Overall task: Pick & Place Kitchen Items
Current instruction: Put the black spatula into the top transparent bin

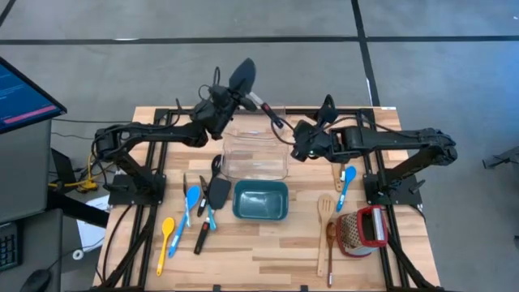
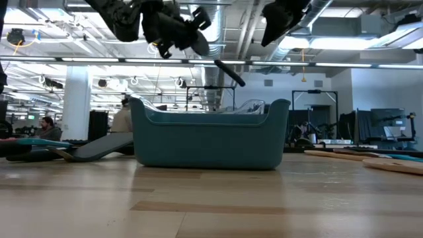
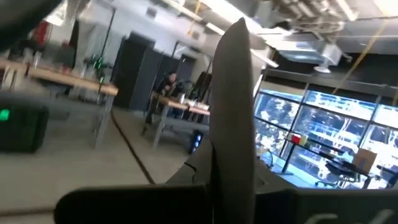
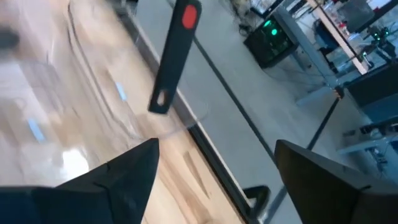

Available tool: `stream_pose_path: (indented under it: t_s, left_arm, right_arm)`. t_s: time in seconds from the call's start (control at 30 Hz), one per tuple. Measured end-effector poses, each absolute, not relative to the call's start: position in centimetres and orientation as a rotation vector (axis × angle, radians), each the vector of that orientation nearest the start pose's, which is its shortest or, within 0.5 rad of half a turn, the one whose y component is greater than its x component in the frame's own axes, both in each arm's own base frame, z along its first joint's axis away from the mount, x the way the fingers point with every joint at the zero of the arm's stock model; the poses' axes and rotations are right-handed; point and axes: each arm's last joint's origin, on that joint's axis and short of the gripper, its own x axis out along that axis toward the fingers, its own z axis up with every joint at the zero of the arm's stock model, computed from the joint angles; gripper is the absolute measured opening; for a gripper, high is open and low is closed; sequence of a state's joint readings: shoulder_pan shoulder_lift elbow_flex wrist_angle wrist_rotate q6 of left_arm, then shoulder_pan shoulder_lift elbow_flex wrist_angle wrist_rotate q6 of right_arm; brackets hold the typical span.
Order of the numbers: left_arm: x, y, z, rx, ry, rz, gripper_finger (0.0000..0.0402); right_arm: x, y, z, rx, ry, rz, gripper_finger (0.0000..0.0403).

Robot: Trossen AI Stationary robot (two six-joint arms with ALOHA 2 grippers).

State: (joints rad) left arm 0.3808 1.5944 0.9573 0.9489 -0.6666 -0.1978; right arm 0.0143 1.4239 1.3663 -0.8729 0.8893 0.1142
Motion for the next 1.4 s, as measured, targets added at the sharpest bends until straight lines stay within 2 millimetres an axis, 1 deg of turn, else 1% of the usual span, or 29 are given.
stream_pose_path:
  t_s: [0.17,0.3,0.47,0.57,0.63,0.8,0.93,1.0,1.17,1.3,1.4]
  left_arm:
    - [30.3,15.3,27.7,-0.320,-0.438,1.046,0.0000]
    - [29.3,15.7,26.3,-0.321,-0.432,1.118,0.0000]
    - [28.2,16.4,25.3,-0.320,-0.447,1.165,0.0000]
    - [27.8,16.9,24.5,-0.373,-0.468,1.198,0.0000]
    - [27.8,17.4,23.7,-0.398,-0.469,1.208,0.0000]
    - [28.9,17.6,21.6,-0.390,-0.462,1.201,0.0000]
    - [29.4,17.7,20.3,-0.314,-0.406,1.211,0.0000]
    - [29.6,17.8,19.6,-0.303,-0.381,1.218,0.0000]
    - [29.9,18.0,18.5,-0.306,-0.365,1.219,0.0000]
    - [30.2,18.1,17.5,-0.340,-0.356,1.172,0.0000]
    - [30.6,18.0,17.2,-0.351,-0.354,1.156,0.0000]
  right_arm:
    - [27.8,-1.8,33.9,-0.263,0.817,-0.878,0.0304]
    - [27.4,-1.5,34.3,-0.248,0.797,-0.873,0.0303]
    - [26.9,-1.0,34.8,-0.213,0.763,-0.872,0.0303]
    - [26.4,-0.8,35.1,-0.197,0.748,-0.870,0.0303]
    - [26.3,-0.6,35.4,-0.184,0.727,-0.867,0.0303]
    - [26.1,-0.4,35.5,-0.160,0.715,-0.868,0.0303]
    - [26.0,-0.2,35.3,-0.166,0.728,-0.863,0.0303]
    - [25.9,-0.2,35.3,-0.158,0.730,-0.867,0.0303]
    - [25.8,-0.2,35.2,-0.154,0.743,-0.875,0.0303]
    - [25.8,-0.3,35.2,-0.152,0.744,-0.879,0.0303]
    - [25.7,-0.5,35.2,-0.150,0.746,-0.887,0.0303]
